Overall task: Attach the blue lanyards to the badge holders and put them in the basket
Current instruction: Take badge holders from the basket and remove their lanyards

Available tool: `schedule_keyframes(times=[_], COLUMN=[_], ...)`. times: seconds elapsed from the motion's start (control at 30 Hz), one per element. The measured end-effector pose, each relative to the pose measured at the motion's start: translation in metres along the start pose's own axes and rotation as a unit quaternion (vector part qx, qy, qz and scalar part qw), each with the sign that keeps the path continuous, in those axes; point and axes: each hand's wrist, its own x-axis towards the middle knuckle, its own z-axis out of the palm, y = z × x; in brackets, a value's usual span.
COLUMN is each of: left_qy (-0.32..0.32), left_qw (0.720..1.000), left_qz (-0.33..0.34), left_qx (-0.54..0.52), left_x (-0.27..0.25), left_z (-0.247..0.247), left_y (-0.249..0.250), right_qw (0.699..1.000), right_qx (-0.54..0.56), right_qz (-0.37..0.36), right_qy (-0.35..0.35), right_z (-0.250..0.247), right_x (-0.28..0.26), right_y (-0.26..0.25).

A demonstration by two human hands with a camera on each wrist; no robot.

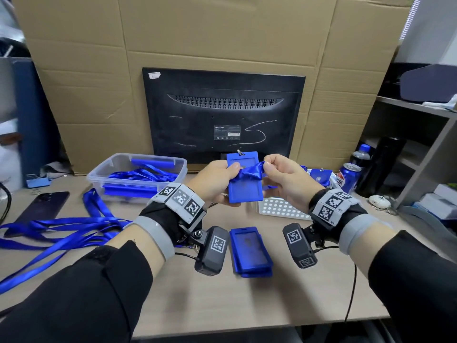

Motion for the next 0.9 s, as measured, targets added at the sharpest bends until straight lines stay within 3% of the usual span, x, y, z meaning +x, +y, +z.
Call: schedule_keyframes(times=[0.47, 0.6, 0.73, 0.9], left_qy=[-0.146, -0.160, -0.149, -0.060], left_qw=[0.983, 0.980, 0.979, 0.996], left_qz=[0.006, 0.021, 0.027, 0.033], left_qx=[-0.109, -0.116, -0.137, -0.049], left_x=[-0.004, -0.004, 0.000, 0.003], left_z=[-0.004, -0.006, -0.005, -0.004], left_y=[-0.007, -0.011, -0.013, -0.011], right_qw=[0.992, 0.992, 0.990, 0.998], right_qx=[0.109, 0.109, 0.126, 0.058], right_qz=[0.043, 0.050, 0.042, 0.032], right_qy=[-0.037, -0.047, -0.040, -0.023], right_z=[-0.004, -0.006, -0.005, -0.008], right_x=[-0.007, -0.006, -0.006, -0.006], right_y=[0.006, 0.007, 0.007, -0.002])
